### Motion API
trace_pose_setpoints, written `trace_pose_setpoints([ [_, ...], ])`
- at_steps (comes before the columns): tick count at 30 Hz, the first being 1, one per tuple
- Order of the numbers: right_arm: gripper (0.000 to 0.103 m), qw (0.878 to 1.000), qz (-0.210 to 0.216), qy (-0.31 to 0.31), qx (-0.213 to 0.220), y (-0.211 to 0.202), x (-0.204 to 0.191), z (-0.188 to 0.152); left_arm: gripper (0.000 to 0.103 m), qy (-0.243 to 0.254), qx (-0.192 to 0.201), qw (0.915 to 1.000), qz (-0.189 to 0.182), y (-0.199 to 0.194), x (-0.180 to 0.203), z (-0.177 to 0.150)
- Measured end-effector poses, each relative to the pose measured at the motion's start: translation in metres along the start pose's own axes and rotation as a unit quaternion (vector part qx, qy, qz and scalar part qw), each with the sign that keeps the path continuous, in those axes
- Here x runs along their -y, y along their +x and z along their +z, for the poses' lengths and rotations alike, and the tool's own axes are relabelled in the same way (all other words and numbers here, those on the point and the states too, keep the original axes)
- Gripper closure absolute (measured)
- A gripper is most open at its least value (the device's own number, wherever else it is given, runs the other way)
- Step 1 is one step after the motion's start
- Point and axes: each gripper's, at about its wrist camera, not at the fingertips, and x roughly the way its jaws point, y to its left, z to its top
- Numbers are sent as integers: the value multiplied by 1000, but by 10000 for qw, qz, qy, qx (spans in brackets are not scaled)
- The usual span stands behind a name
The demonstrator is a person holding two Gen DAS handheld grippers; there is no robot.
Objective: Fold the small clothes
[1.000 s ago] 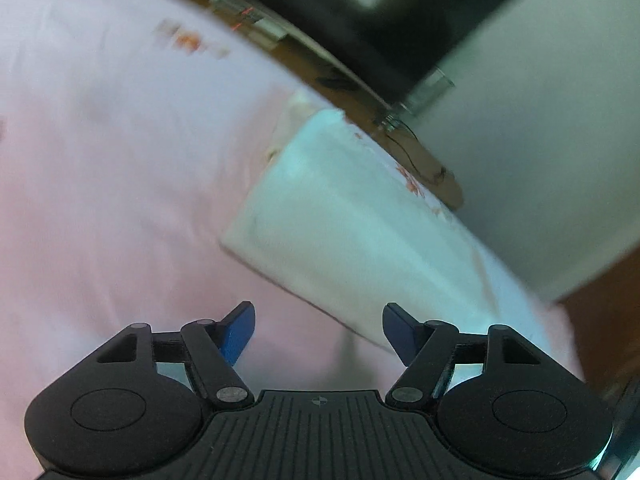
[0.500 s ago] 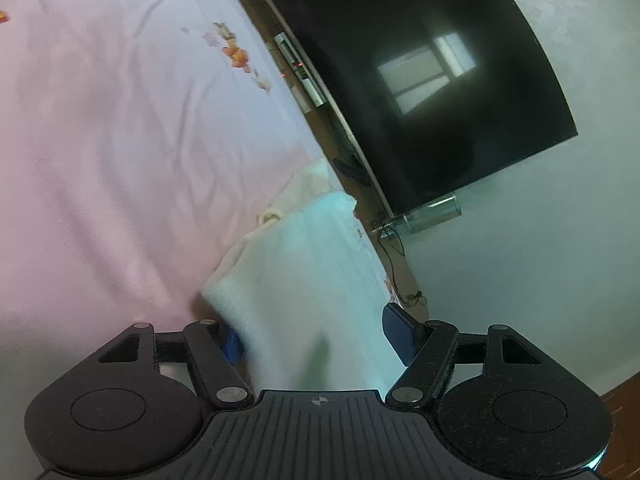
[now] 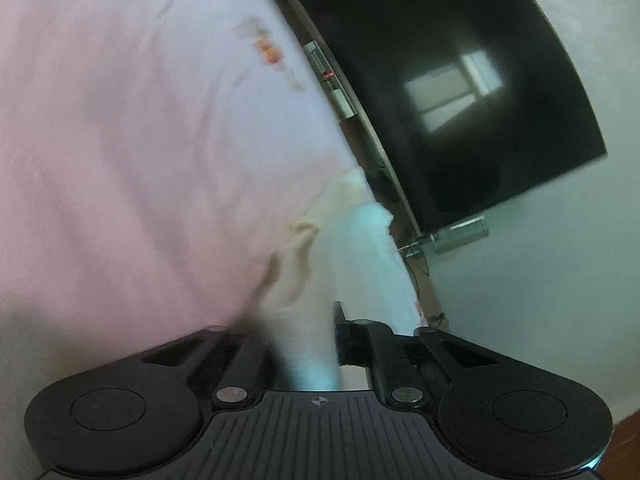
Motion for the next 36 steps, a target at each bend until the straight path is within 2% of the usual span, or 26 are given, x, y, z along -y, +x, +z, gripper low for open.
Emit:
trace_pose_setpoints([
  [4,97,9999,33,47,-88,5,2,-5,96,87,-73,9998,-174,-3,0,2],
  [6,99,9996,-110,3,-273,14,4,-9,96,54,-169,9995,-253,-1,-2,5],
  [7,103,9995,-86,33,-311,17,6,-11,96,40,-204,9994,-265,0,-3,7],
  [10,103,9996,-8,79,-283,19,11,-12,96,190,-305,9992,-187,4,0,8],
  [13,103,9996,-57,-114,-249,17,8,-15,96,431,-308,9983,-222,4,11,10],
  [17,103,9996,-75,-169,-210,17,6,-17,96,1342,-366,9891,-473,5,52,9],
  [20,103,9998,43,37,-178,16,13,-17,96,2130,-720,9724,-617,20,93,-1],
  [22,103,9994,154,265,-155,14,20,-15,96,2484,-976,9594,-906,26,124,-12],
  [24,103,9985,174,520,-19,3,30,-13,96,2944,-1225,9405,-1175,27,152,-31],
  [25,103,9980,116,622,94,-7,36,-12,96,3195,-1433,9273,-1327,29,165,-45],
  [28,91,9934,-93,1052,445,-48,65,-10,96,3560,-2091,8965,-1609,39,184,-88],
  [29,87,9910,-203,1195,575,-64,77,-10,96,3708,-2330,8853,-1563,45,187,-106],
  [32,76,9802,-293,1772,838,-108,117,-10,94,3818,-3072,8630,-1227,66,178,-149],
  [33,73,9769,-317,1915,894,-121,128,-11,91,3945,-3185,8559,-1018,66,177,-158],
  [34,67,9742,-411,2002,961,-134,136,-11,72,4020,-3161,8527,-1068,59,179,-160],
  [35,56,9727,-400,2035,1037,-145,141,-11,41,3989,-3183,8512,-1228,49,183,-157],
  [36,51,9716,-353,2053,1118,-154,145,-12,29,3891,-3170,8536,-1394,38,186,-151],
])
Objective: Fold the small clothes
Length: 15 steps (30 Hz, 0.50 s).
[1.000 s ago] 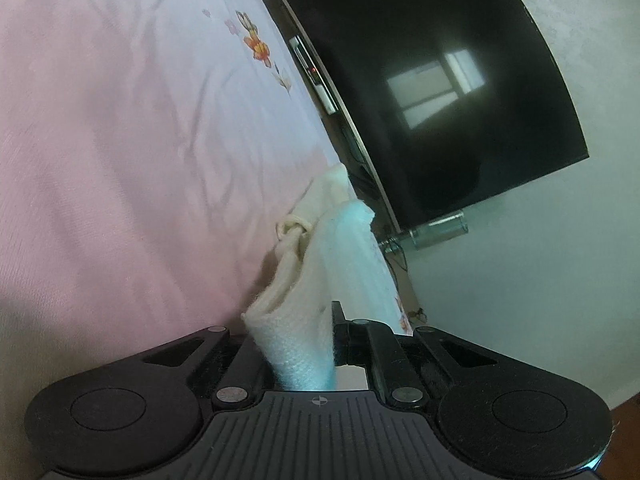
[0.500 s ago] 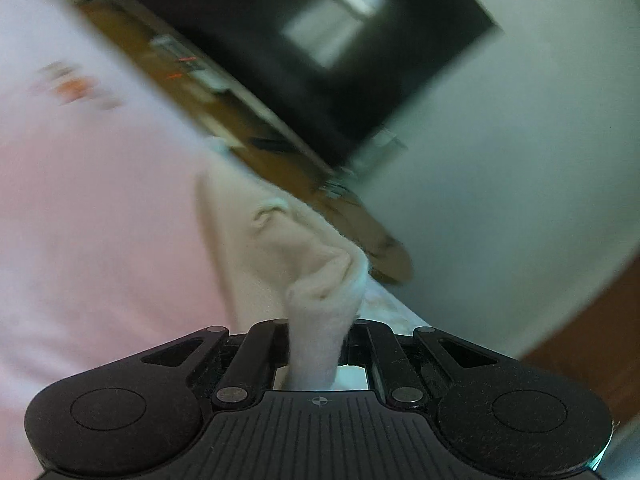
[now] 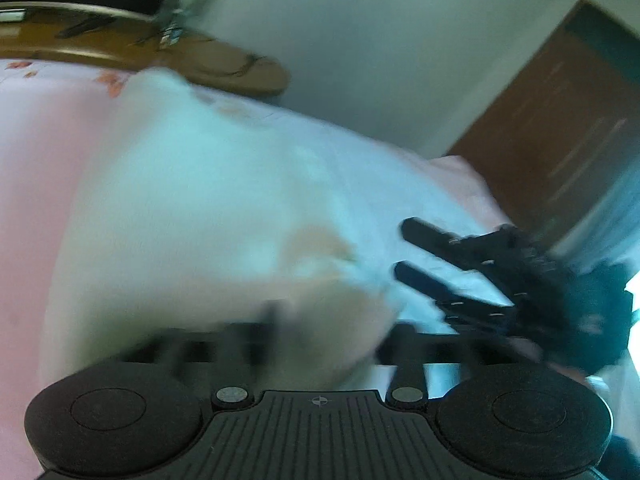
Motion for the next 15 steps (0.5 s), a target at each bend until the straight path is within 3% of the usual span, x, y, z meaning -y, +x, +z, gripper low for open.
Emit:
trace_pose_setpoints([
  [1,48,10000,76,21,51,-8,2,3,20,-15,173,9998,-129,-16,3,2],
  [4,48,9997,238,19,21,-13,1,5,20,-46,530,9982,-272,-47,-8,22],
  [6,48,9997,245,-61,-72,-3,-3,5,20,-135,847,9962,164,-57,-30,36],
  [8,48,9996,170,-155,-158,13,-8,7,20,-338,894,9937,594,-60,-57,45],
  [11,49,9990,53,-365,-257,37,-19,14,20,-660,799,9909,861,-54,-88,49],
  [15,50,9975,-112,-563,-417,62,-25,21,20,-672,625,9931,724,-46,-96,40],
])
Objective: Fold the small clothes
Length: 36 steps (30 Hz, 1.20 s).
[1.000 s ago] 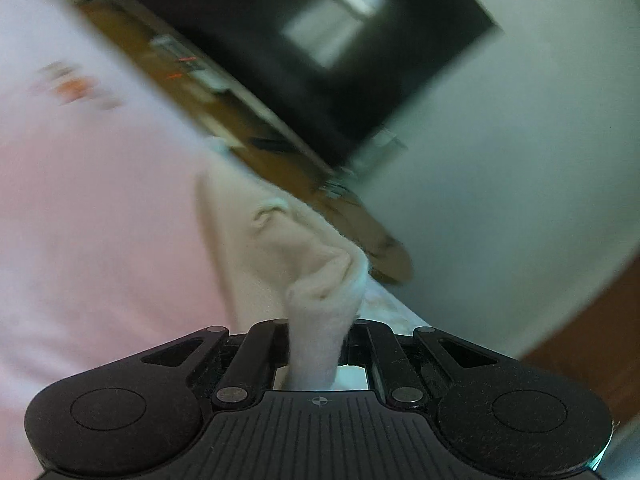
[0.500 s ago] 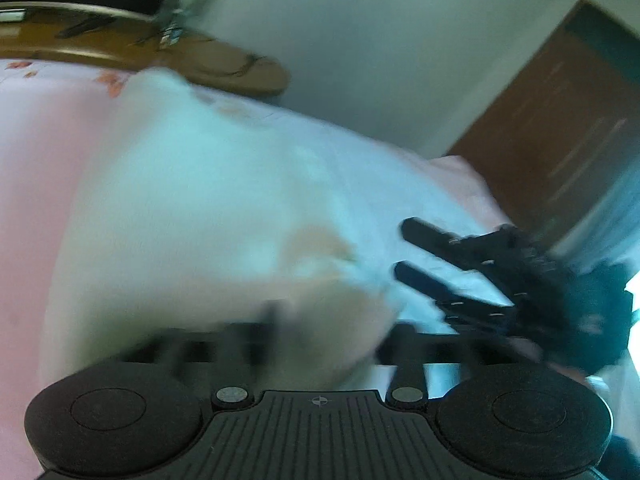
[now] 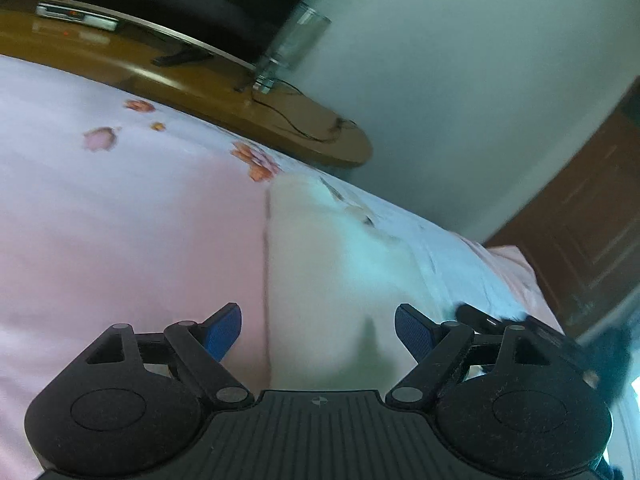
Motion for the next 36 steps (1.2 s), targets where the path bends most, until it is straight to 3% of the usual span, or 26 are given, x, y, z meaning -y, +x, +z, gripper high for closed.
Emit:
trace_pose_setpoints([
  [3,54,9987,-294,-376,-174,16,-6,3,21,185,-214,9996,-13,16,1,-13],
  [4,58,9983,-252,-462,-245,21,-8,4,26,187,-263,9995,-3,33,4,-11],
  [5,70,9974,-223,-615,-311,25,-12,4,39,162,-312,9994,-37,38,1,-14],
  [8,81,9874,-399,-1490,-357,38,-37,3,39,-162,-94,9998,-91,38,-5,-18],
  [13,87,9705,-198,-2399,-130,49,-75,19,39,-434,154,9989,-39,39,-5,-24],
  [15,87,9716,-283,-2344,-148,56,-70,24,39,-372,103,9992,48,44,-5,-24],
  [18,82,9766,-477,-1951,-771,69,-44,22,39,-204,-36,9998,81,40,-1,-23],
  [21,74,9877,-276,-1455,-504,41,-32,24,39,-257,92,9996,46,31,-5,-16],
  [24,72,9924,-181,-1198,-214,28,-27,30,39,-387,233,9990,-18,30,-12,-5],
  [29,71,9937,-242,-1027,-369,50,-22,37,39,-249,5,9997,-5,47,-11,11],
  [30,72,9928,-300,-1089,-388,58,-23,38,39,-193,-21,9998,43,49,-10,12],
  [31,83,9894,-302,-1362,-400,66,-31,36,39,-149,17,9999,48,47,-9,12],
  [33,90,9703,-76,-2404,-239,67,-59,22,39,-48,118,9999,114,39,-10,11],
  [35,91,9687,253,-2466,-142,63,-65,21,39,6,84,9997,214,38,-15,11],
  [36,91,9703,56,-2414,-161,68,-60,22,39,-38,-24,9997,233,41,-19,10],
])
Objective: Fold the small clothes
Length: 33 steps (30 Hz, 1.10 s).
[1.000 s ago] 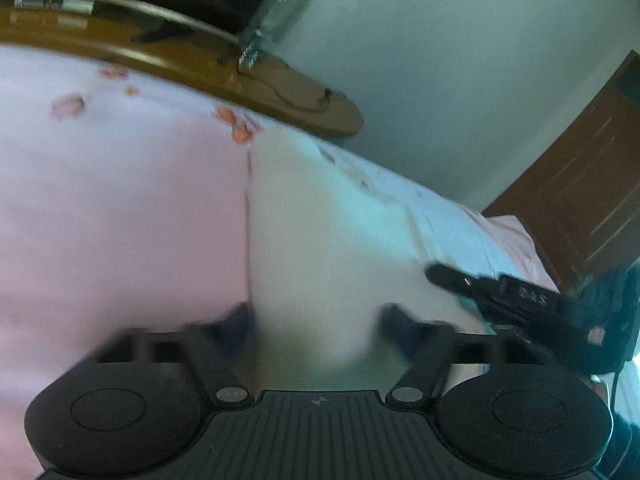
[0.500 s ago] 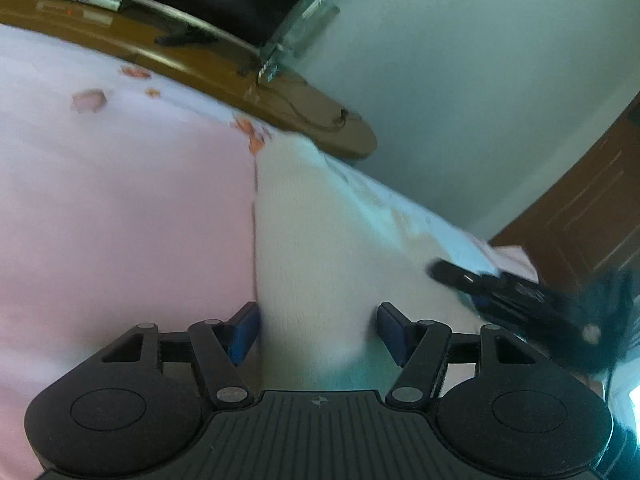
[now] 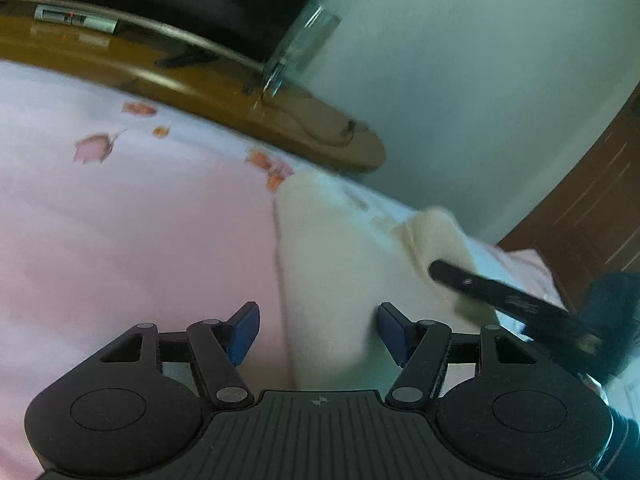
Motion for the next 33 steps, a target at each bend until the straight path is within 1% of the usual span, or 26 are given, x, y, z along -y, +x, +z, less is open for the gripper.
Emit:
trace_pose_setpoints([
  [1,91,9992,-342,46,-195,9,7,-3,39,-61,-37,10000,-26,0,-2,1],
  [2,88,9977,-525,153,-401,16,17,-6,39,-81,-38,9999,-56,0,-2,2],
  [3,86,9979,-346,432,-343,12,26,-7,39,-2,-16,10000,-63,-2,0,3],
  [4,83,9971,-288,604,-348,7,29,-5,39,107,42,9999,-44,-4,2,4],
  [5,72,9966,-290,720,-280,-2,32,-4,39,169,90,9998,-25,-5,4,4],
  [6,69,9957,-240,880,-124,-15,34,-3,39,187,120,9997,-52,-7,5,3],
  [7,68,9948,-151,1006,-6,-26,36,-5,39,174,134,9997,-76,-8,5,2],
  [9,69,9934,-92,1138,97,-49,38,-12,39,129,125,9998,-67,-6,6,0],
  [11,70,9928,-91,1193,70,-64,34,-21,39,77,73,9999,-42,-2,7,-4],
  [13,70,9916,37,1292,-31,-69,31,-28,39,59,64,9999,-77,-2,10,-8],
  [15,70,9922,109,1227,-199,-65,23,-36,39,103,41,9998,-158,-2,14,-11],
  [16,76,9930,63,1153,-264,-63,18,-37,39,140,24,9996,-261,-3,16,-13],
  [17,85,9940,92,1058,-253,-63,12,-38,39,204,44,9993,-296,-5,17,-14],
  [18,86,9950,262,943,-213,-64,3,-35,39,254,11,9994,-254,-4,17,-15],
  [19,87,9961,376,788,-151,-67,-4,-32,39,285,-65,9995,-128,-2,15,-17],
  [20,87,9976,262,615,-156,-66,-7,-32,39,305,-106,9994,-114,-1,12,-19],
  [21,87,9979,-49,544,-337,-58,-3,-35,39,291,-91,9994,-148,-2,10,-19],
  [22,87,9966,-211,623,-497,-51,6,-39,39,261,-104,9995,-147,-4,10,-18],
  [23,87,9942,-69,965,-462,-52,18,-42,39,278,-88,9995,-111,-8,11,-18],
  [24,87,9920,-15,1166,-477,-56,23,-41,39,341,-51,9994,-97,-13,12,-18],
  [26,77,9922,2,1172,-420,-69,18,-37,39,371,-23,9992,-170,-25,11,-21],
  [27,75,9918,90,1204,-424,-75,15,-38,39,335,-24,9992,-232,-30,8,-24],
  [28,69,9915,165,1222,-421,-83,12,-39,39,301,-36,9993,-232,-35,5,-28],
  [30,68,9922,102,1189,-371,-100,7,-48,39,308,-99,9994,-122,-43,2,-38],
  [31,69,9917,138,1226,-355,-108,4,-54,39,325,-149,9993,-64,-44,1,-43],
  [33,70,9903,173,1307,-439,-113,-3,-69,39,384,-66,9992,-106,-50,1,-54],
])
